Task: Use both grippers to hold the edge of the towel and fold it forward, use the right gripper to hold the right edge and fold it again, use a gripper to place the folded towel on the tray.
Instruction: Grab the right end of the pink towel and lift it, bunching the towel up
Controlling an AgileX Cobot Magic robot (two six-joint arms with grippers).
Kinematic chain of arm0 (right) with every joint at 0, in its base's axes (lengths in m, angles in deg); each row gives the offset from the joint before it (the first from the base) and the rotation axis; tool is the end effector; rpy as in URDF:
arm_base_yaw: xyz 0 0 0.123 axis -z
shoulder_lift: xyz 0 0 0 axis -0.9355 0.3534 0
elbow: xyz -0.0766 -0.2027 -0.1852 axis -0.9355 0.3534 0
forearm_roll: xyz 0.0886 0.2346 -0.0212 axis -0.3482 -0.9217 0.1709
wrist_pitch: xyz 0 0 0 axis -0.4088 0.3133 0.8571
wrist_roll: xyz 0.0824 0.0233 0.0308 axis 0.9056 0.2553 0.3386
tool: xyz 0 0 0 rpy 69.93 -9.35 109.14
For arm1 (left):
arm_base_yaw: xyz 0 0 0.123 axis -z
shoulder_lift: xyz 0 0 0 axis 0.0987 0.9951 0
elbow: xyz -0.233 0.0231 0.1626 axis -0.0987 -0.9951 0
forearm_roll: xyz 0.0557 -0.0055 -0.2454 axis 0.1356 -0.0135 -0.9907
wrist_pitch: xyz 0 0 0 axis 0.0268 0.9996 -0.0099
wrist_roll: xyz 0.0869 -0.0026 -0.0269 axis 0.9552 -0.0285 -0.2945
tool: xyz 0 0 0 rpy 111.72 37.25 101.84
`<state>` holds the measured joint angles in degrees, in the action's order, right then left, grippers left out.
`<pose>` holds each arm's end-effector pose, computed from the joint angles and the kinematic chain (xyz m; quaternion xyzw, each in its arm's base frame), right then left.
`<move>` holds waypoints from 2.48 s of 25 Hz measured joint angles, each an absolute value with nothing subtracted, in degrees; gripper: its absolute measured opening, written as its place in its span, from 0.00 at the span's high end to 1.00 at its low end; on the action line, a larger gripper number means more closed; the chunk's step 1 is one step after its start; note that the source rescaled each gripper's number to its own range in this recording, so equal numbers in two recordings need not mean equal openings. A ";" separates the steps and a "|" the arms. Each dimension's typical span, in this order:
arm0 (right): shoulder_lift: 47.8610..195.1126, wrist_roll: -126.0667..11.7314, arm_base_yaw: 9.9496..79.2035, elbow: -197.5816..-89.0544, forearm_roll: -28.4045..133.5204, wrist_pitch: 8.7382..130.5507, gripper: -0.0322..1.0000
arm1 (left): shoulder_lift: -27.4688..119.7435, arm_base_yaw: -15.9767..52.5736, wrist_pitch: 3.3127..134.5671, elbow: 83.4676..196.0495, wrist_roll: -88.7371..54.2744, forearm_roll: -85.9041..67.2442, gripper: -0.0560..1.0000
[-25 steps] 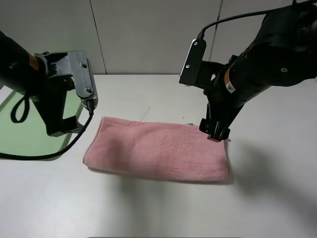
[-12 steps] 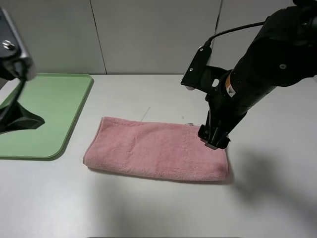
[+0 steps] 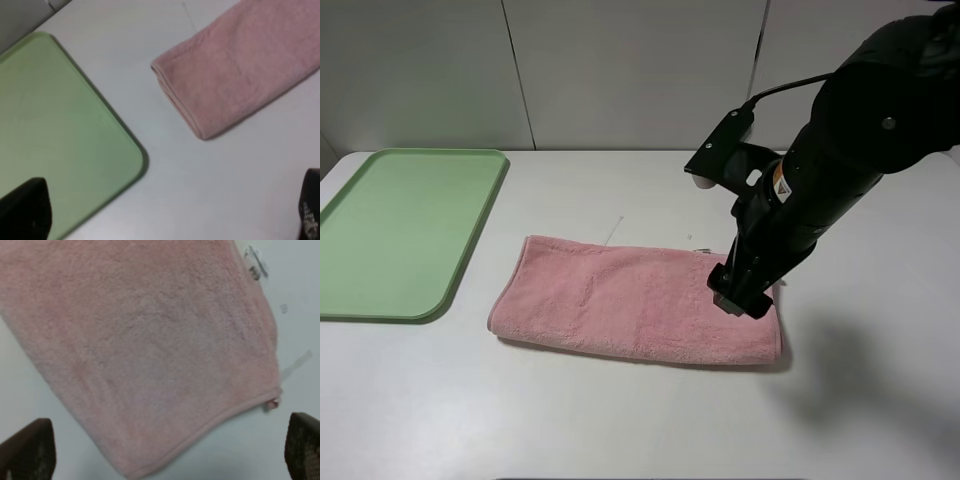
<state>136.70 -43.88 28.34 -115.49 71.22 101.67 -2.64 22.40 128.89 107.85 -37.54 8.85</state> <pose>0.2225 0.1785 0.2101 -0.4744 0.8638 -0.0277 0.1674 0.0409 -0.0142 0.3603 0.3163 0.8301 -0.0165 0.4590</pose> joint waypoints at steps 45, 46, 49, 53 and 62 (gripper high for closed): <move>136.70 -35.72 28.34 -115.49 66.78 101.41 0.00 | -27.46 18.12 126.19 88.49 -60.43 8.80 0.00; 136.70 -34.31 28.34 -115.49 66.78 101.48 0.00 | -27.46 16.61 126.19 88.49 -60.43 8.80 0.00; 136.70 -27.32 28.34 -115.49 66.78 101.60 0.00 | -27.46 11.69 126.19 88.49 -60.43 8.80 0.00; 136.70 -16.81 28.34 -115.49 66.65 101.60 0.00 | -27.46 4.93 126.19 88.49 -60.49 8.85 0.00; 136.70 -0.17 28.34 -115.49 66.60 100.53 0.00 | -27.46 -5.90 126.19 88.49 -60.61 8.85 0.00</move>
